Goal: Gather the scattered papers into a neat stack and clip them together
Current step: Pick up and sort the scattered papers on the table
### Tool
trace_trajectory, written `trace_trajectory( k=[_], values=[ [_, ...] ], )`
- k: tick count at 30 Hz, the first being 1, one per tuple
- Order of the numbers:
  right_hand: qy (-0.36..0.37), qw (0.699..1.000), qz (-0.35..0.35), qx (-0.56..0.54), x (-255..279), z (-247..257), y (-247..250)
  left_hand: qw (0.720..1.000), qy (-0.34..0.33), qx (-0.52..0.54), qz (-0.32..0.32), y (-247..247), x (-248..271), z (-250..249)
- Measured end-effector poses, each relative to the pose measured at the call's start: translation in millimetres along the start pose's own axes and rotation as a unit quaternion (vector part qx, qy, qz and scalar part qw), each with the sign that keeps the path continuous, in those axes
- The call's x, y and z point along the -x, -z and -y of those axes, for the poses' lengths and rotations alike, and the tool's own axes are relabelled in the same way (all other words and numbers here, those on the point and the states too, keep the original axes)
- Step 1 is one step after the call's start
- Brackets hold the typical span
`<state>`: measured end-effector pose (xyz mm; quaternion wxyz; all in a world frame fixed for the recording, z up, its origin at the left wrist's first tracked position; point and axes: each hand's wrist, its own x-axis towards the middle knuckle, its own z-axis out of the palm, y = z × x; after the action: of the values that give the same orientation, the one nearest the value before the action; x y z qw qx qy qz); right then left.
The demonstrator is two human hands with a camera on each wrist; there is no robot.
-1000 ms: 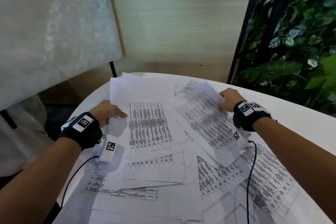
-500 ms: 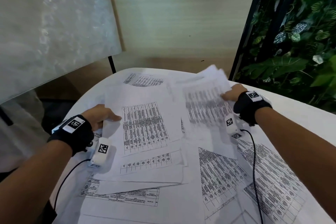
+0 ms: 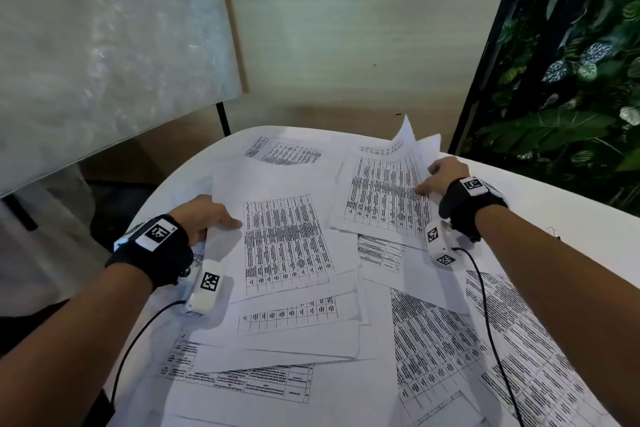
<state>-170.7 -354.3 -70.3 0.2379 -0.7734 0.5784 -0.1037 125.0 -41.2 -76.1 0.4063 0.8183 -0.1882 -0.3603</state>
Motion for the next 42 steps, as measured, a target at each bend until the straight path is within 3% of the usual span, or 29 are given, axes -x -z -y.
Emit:
trace_trajectory(
  k=[3,5,9,12,14,18,23,29,31,34,36,39,41,42],
  values=[
    [0.018,0.999,-0.024,-0.043,-3,2,6,1.0,0.006,-0.004,-0.002,0,1,-1],
    [0.011,1.0,0.004,-0.027,-2,-1,12,1.0,0.005,-0.008,-0.002,0,2,-2],
    [-0.076,0.995,0.014,0.056,0,-28,7,1.0,0.006,-0.016,-0.002,-1,5,-4],
    [-0.079,0.995,0.028,0.051,-41,-62,-14,1.0,0.01,-0.019,-0.002,-1,5,-4],
    [-0.084,0.995,0.039,0.033,-27,-56,-10,1.0,0.012,-0.02,-0.008,-1,5,-4],
    [-0.032,0.998,0.029,-0.039,12,-25,3,0.999,0.017,-0.035,-0.015,0,1,-4],
    [0.044,0.99,-0.008,-0.134,5,-17,-3,0.999,0.019,-0.033,-0.016,0,1,-5],
    [0.054,0.962,-0.071,-0.259,1,-9,-4,1.0,0.022,-0.014,-0.008,1,0,-3],
    [0.105,0.962,-0.088,-0.238,-4,-5,20,1.0,0.013,0.003,0.001,1,3,-2],
    [0.171,0.954,-0.076,-0.232,47,31,83,0.999,-0.007,0.031,0.016,0,4,1],
    [0.22,0.932,-0.031,-0.285,76,48,119,0.999,-0.015,0.044,0.021,-1,5,0],
    [0.288,0.871,0.013,-0.399,122,69,155,0.998,-0.012,0.056,0.037,-1,6,-2],
    [0.303,0.831,0.041,-0.465,129,74,160,0.997,0.0,0.064,0.045,-1,3,-4],
    [0.287,0.828,0.046,-0.479,124,75,155,0.997,0.005,0.069,0.046,-2,4,-5]
  ],
)
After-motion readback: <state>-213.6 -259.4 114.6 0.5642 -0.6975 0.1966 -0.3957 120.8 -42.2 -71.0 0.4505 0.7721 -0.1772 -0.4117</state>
